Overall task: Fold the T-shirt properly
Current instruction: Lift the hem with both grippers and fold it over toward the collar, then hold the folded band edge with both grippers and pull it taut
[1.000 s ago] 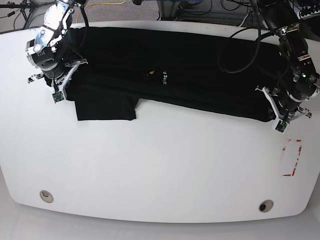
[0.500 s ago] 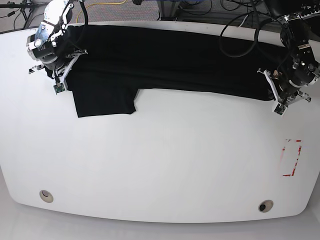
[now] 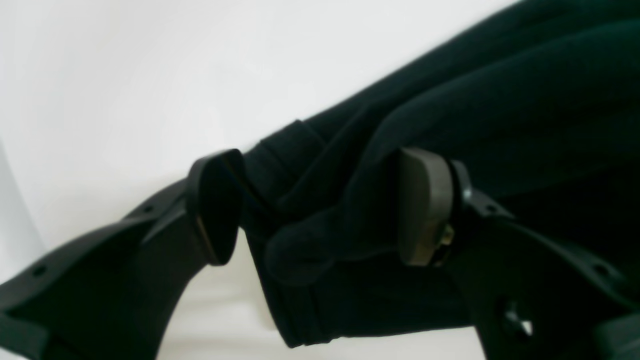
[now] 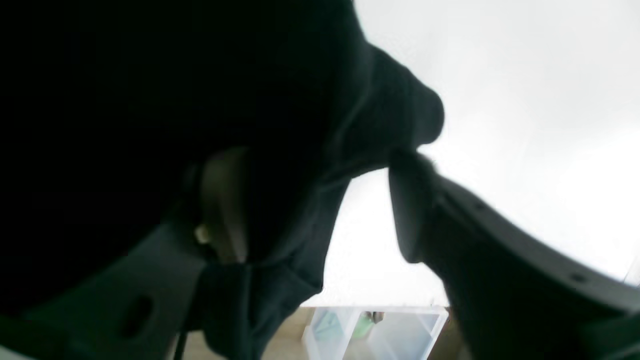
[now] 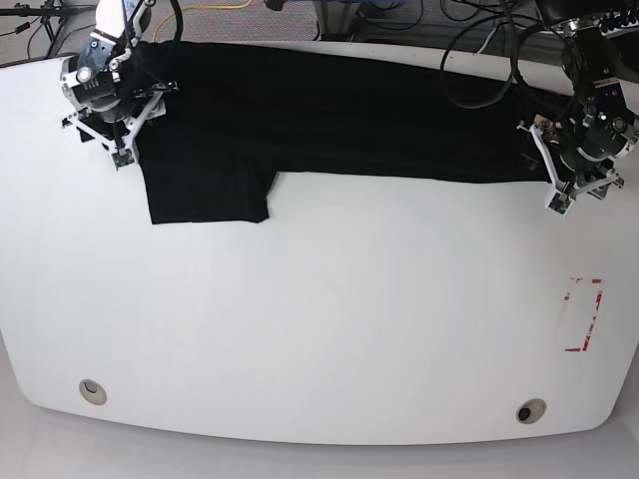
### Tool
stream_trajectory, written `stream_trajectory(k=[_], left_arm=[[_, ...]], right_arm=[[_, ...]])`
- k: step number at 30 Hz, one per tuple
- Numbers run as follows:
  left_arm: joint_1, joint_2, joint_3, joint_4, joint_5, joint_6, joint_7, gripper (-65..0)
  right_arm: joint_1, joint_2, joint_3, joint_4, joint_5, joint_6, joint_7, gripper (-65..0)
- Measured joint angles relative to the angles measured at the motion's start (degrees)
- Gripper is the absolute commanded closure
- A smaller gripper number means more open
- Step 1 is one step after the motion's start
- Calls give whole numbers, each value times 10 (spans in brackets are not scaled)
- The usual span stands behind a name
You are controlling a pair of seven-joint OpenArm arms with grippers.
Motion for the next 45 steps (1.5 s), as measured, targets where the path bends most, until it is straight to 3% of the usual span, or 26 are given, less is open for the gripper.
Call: stream_trajectory(k=[4, 10, 12, 16, 27, 35, 45], left_arm=[[1, 0, -1, 34, -31, 1, 4, -415], [0, 0, -37, 79, -161, 0, 4, -415], [-4, 0, -61, 79, -195, 0, 34, -415], [-23, -2, -92, 71, -188, 4, 104, -415], [-12, 0, -90, 9, -116, 4, 105, -406], [24, -17, -94, -42, -120, 4, 99, -319], [30, -22, -94, -97, -119, 4, 99, -312]], right_arm=[[4, 0, 1, 0, 2, 0, 1, -472], [15, -1, 2, 9, 2, 0, 1, -472], [21, 1, 2, 8, 0, 0, 1, -472], [27, 3, 8, 9, 2, -1, 3, -472], [54, -6, 28, 7, 0, -4, 10, -472], [65, -31, 26, 6, 0, -3, 10, -472], [153, -39, 24, -81, 5, -3, 60, -474]])
